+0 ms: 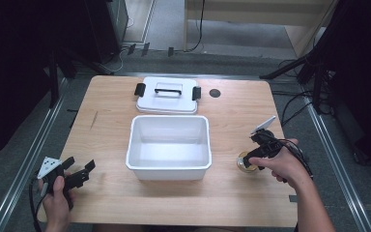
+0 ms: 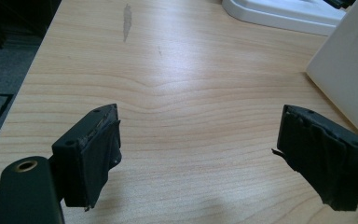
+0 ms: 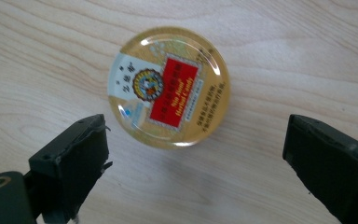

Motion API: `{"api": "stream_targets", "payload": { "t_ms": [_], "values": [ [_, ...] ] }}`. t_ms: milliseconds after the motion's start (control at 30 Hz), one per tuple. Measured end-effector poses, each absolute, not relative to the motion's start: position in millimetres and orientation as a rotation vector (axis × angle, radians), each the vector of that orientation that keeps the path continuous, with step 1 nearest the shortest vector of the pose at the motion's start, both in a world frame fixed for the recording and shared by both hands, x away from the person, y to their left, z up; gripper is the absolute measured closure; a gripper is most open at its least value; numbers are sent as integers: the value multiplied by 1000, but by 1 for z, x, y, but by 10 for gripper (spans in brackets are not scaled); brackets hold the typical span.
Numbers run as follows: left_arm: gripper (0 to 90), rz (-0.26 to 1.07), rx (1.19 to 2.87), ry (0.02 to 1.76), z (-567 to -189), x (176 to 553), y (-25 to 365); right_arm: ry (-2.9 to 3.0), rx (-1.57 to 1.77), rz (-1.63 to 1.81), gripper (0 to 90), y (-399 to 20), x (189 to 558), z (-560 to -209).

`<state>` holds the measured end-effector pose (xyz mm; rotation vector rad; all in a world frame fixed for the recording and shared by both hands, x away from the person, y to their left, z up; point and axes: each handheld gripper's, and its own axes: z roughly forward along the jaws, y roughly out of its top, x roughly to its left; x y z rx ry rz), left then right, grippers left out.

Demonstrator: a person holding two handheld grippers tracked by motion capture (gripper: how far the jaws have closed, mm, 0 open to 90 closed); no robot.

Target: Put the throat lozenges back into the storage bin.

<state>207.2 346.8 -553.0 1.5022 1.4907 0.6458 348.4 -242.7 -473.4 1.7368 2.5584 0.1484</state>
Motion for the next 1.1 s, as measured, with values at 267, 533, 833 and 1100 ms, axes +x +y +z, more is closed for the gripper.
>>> {"api": "stream_targets", "payload": {
  "t_ms": [267,533,833,1100],
  "values": [
    [140,645,1505,1491,-553,207,347,2574,1725,123,72,-226,354,-482],
    [140,645,1503,1490,-553,207,347,2535,1704,63,113,-213,358,-492],
    [140,642,1504,1491,-553,207,347,2537,1689,25,202,-209,359,-500],
    [140,642,1507,1492,-553,208,347,2583,1655,70,214,-208,356,-492]
  ]
}}
